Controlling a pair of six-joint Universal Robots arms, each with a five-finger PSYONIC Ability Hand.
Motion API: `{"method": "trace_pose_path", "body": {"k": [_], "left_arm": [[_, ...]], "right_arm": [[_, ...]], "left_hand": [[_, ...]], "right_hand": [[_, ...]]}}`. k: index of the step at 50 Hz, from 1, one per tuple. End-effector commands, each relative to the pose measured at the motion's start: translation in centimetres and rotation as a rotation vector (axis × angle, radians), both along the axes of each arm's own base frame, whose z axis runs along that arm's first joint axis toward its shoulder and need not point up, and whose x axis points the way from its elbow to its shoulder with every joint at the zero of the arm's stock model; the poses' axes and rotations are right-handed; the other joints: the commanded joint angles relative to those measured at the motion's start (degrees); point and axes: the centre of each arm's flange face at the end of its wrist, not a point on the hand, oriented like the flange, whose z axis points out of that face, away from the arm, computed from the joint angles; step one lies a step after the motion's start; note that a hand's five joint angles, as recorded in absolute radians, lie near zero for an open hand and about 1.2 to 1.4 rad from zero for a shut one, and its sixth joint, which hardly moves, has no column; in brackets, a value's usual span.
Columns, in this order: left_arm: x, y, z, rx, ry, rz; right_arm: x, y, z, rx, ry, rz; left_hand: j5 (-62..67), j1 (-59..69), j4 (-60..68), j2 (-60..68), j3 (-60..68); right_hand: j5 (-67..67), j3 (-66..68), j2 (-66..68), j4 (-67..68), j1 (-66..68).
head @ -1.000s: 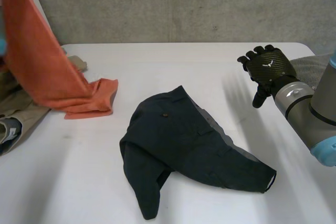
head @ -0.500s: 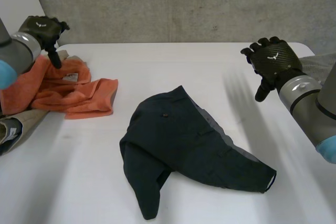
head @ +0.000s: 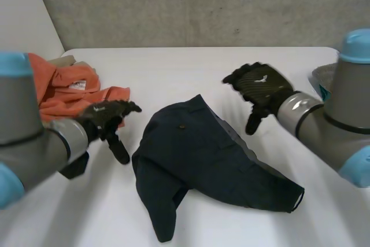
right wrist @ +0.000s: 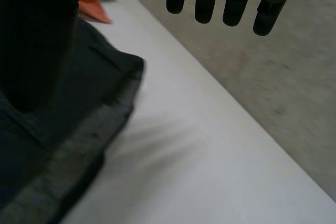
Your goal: Fold the laundry.
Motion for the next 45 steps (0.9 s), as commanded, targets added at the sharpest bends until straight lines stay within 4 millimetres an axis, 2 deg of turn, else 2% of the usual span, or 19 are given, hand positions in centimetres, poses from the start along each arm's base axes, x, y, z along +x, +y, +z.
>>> {"method": "trace_pose_path", "body": {"k": [1, 6, 9, 12, 13, 16, 17, 20, 24, 25, 28, 29, 32, 33, 36, 38, 40, 43, 45], "left_arm": [[-0.9, 1.2, -3.0, -0.006, 0.001, 0.005], [-1.8, 1.6, -4.8, 0.036, -0.031, -0.019], [-2.3, 1.2, -5.1, 0.019, -0.034, -0.012], [-2.8, 0.8, -4.9, -0.01, -0.026, -0.019], [-3.3, 0.6, -4.9, -0.023, -0.021, -0.029], [-3.9, 0.6, -4.8, -0.036, -0.018, -0.042], [-4.5, 0.6, -4.7, -0.049, -0.016, -0.056], [-5.2, 0.2, -3.9, -0.089, -0.006, -0.068], [-6.4, -1.8, -0.3, -0.238, 0.024, -0.07], [-6.8, -3.0, 2.1, -0.331, 0.045, -0.064], [-7.6, -4.5, 6.8, -0.495, 0.102, -0.054], [-8.1, -5.3, 10.1, -0.608, 0.15, -0.046], [-8.6, -5.8, 14.7, -0.746, 0.225, -0.042], [-8.9, -5.6, 17.1, -0.819, 0.271, -0.04], [-9.4, -5.0, 19.8, -0.882, 0.329, -0.046], [-9.8, -4.3, 19.9, -0.863, 0.337, -0.056], [-10.1, -3.9, 18.6, -0.807, 0.309, -0.062], [-10.1, -3.3, 14.9, -0.679, 0.231, -0.065], [-10.1, -3.0, 11.9, -0.603, 0.174, -0.074]], "right_arm": [[3.5, 0.4, -2.6, 0.027, 0.026, 0.119], [5.6, 0.2, -5.6, 0.066, 0.055, 0.148], [6.0, 0.1, -6.8, 0.083, 0.068, 0.142], [6.4, -0.2, -8.1, 0.095, 0.076, 0.13], [6.5, -0.4, -8.5, 0.102, 0.074, 0.125], [6.6, -0.9, -8.4, 0.094, 0.054, 0.112], [6.7, -1.5, -7.8, 0.078, 0.031, 0.1], [6.4, -2.4, -6.5, 0.054, -0.022, 0.076], [5.5, -4.1, -2.2, -0.046, -0.155, 0.024], [5.1, -5.0, -0.2, -0.111, -0.22, 0.008], [5.0, -6.2, 2.7, -0.231, -0.322, -0.004], [5.0, -6.7, 4.7, -0.325, -0.395, -0.007], [4.9, -7.5, 7.4, -0.465, -0.487, -0.023], [4.8, -7.7, 8.8, -0.547, -0.536, -0.034], [4.5, -7.8, 10.8, -0.652, -0.593, -0.05], [4.1, -7.7, 10.8, -0.653, -0.592, -0.07], [3.7, -7.8, 10.3, -0.631, -0.572, -0.081], [2.9, -7.6, 7.9, -0.519, -0.497, -0.093], [2.3, -7.3, 5.1, -0.4, -0.423, -0.095]], "left_hand": [[-3.1, -0.8, -1.3, -1.6, -2.0], [-3.1, -0.8, -1.3, -1.6, -2.0], [-2.8, -0.5, -1.0, -1.3, -1.7], [9.5, 11.8, 11.3, 11.0, 10.6], [22.6, 24.8, 24.3, 24.1, 23.6], [43.8, 46.1, 45.5, 45.3, 44.9], [65.0, 67.3, 66.8, 66.5, 66.1], [66.9, 69.2, 68.7, 68.4, 68.0], [66.9, 69.2, 68.7, 68.4, 68.0], [66.9, 69.2, 68.7, 68.4, 68.0], [66.9, 69.2, 68.7, 68.4, 68.0], [66.9, 69.2, 68.7, 68.4, 68.0], [66.9, 69.2, 68.7, 68.4, 68.0], [66.9, 69.2, 68.7, 68.4, 68.0], [66.9, 69.2, 68.7, 68.4, 68.0], [66.9, 69.2, 68.7, 68.4, 68.0], [66.9, 69.2, 68.7, 68.4, 68.0], [66.9, 69.2, 68.7, 68.4, 68.0], [66.9, 69.2, 68.7, 68.4, 68.0]], "right_hand": [[-2.4, -1.9, -1.9, -2.2, -2.6], [-2.4, -1.9, -1.9, -2.2, -2.6], [-2.4, -1.9, -1.9, -2.2, -2.6], [4.3, 4.7, 4.8, 4.5, 4.1], [13.8, 14.3, 14.4, 14.1, 13.6], [41.3, 41.8, 41.9, 41.6, 41.2], [67.3, 67.8, 67.9, 67.6, 67.2], [67.6, 68.1, 68.1, 67.8, 67.4], [67.6, 68.1, 68.1, 67.8, 67.4], [67.6, 68.1, 68.1, 67.8, 67.4], [67.6, 68.1, 68.1, 67.8, 67.4], [67.6, 68.1, 68.1, 67.8, 67.4], [67.6, 68.1, 68.1, 67.8, 67.4], [67.6, 68.1, 68.1, 67.8, 67.4], [67.6, 68.1, 68.1, 67.8, 67.4], [67.6, 68.1, 68.1, 67.8, 67.4], [67.6, 68.1, 68.1, 67.8, 67.4], [67.6, 68.1, 68.1, 67.8, 67.4], [67.6, 68.1, 68.1, 67.8, 67.4]]}}
